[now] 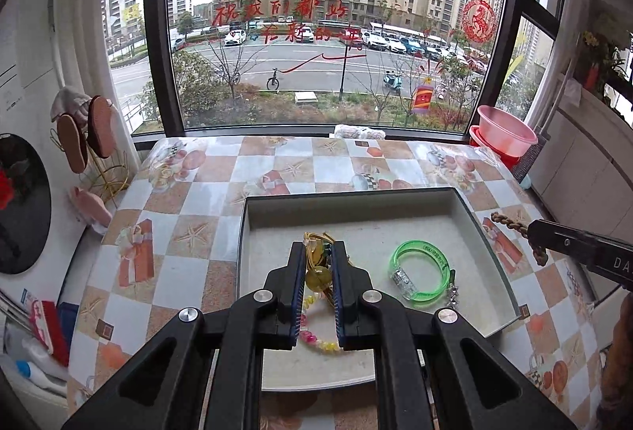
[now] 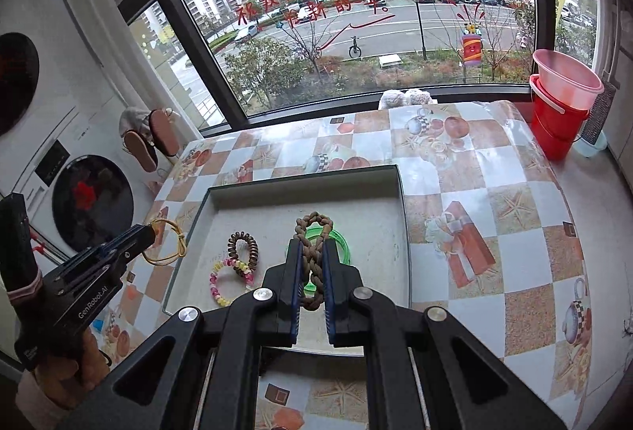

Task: Organize jewelry
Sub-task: 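Lower the brown bracelet into the tray with right tool while left tool releases the cord bracelet there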

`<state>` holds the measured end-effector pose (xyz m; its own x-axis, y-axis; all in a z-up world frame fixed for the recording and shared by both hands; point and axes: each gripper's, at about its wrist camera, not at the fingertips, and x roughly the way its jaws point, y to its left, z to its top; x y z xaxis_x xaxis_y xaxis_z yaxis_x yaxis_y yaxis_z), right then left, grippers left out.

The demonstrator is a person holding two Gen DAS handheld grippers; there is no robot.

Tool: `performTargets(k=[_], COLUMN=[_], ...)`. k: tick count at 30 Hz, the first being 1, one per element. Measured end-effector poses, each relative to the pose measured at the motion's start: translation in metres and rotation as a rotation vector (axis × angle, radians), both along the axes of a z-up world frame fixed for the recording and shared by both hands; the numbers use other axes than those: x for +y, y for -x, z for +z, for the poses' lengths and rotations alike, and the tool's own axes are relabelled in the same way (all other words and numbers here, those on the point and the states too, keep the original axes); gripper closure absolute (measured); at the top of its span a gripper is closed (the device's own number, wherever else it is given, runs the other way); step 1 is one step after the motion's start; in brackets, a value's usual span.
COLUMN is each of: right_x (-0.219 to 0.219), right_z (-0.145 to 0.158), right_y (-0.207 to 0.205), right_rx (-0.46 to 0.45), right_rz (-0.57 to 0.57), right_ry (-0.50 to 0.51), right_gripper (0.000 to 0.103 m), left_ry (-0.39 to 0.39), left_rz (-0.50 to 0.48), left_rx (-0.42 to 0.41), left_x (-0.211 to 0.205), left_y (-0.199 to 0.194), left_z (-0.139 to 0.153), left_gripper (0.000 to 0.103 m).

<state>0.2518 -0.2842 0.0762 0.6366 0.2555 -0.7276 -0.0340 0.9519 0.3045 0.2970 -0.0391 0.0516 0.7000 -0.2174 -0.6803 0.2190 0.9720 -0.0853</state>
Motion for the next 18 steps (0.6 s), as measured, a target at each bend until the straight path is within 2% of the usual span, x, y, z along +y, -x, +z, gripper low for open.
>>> performTargets(k=[8,18], right_x=[0.000,-0.004], right_z=[-0.054,-0.094], right_y=[-0.033,-0.044], right_rx=[0.050,0.107], right_rz=[-0.016,-0.040], right_ry=[0.042,0.056], right_gripper=[0.092,0.092], left_ry=[-0.072,-0.165], left_rz=[-0.001,-0.003], left_rx=[0.041,0.040], left_x=[-0.011,-0.027], left_y=[-0.017,-0.021], left_z=[-0.049,-0.074], left_gripper=[0.077,0.077])
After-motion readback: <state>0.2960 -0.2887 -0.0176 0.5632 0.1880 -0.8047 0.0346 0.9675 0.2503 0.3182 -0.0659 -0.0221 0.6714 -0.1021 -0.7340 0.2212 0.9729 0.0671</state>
